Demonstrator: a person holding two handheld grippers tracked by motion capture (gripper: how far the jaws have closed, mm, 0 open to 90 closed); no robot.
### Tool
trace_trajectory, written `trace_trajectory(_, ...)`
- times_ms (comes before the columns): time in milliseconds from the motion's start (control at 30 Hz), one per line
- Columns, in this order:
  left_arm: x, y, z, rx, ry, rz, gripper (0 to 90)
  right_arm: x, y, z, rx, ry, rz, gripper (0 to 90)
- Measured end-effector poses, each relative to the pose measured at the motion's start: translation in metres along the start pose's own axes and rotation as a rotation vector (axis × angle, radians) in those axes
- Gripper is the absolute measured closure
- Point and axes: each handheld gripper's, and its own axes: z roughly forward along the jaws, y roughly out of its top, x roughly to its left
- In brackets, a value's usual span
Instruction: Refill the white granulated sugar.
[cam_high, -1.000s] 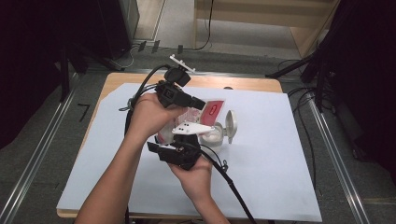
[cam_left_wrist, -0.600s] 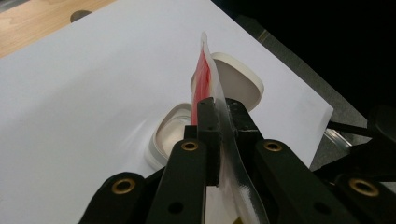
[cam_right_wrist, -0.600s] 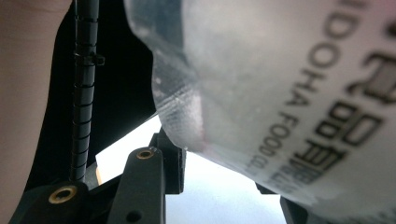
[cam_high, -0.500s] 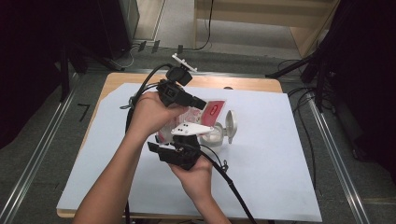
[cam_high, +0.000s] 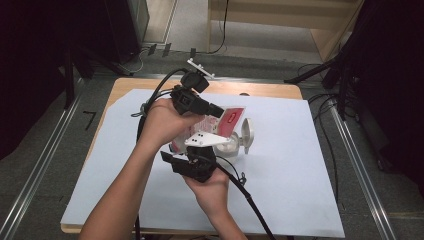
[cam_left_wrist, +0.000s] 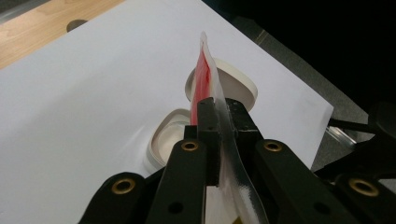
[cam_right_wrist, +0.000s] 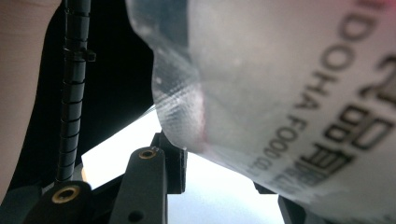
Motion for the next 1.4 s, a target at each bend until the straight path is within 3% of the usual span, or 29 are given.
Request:
trace_trajectory(533, -0.002, 0.003, 0.006, 0.009, -0.002, -0.002, 87.0, -0.004, -0.002, -0.004, -0.003, -0.002, 0.014, 63.7)
trace_trajectory(1400, -0.001, 0.001, -0.006, 0.007, 0.041, 0.01, 86.9, 0.0, 0.003, 0.003, -0.005, 0.03, 0.009, 63.7)
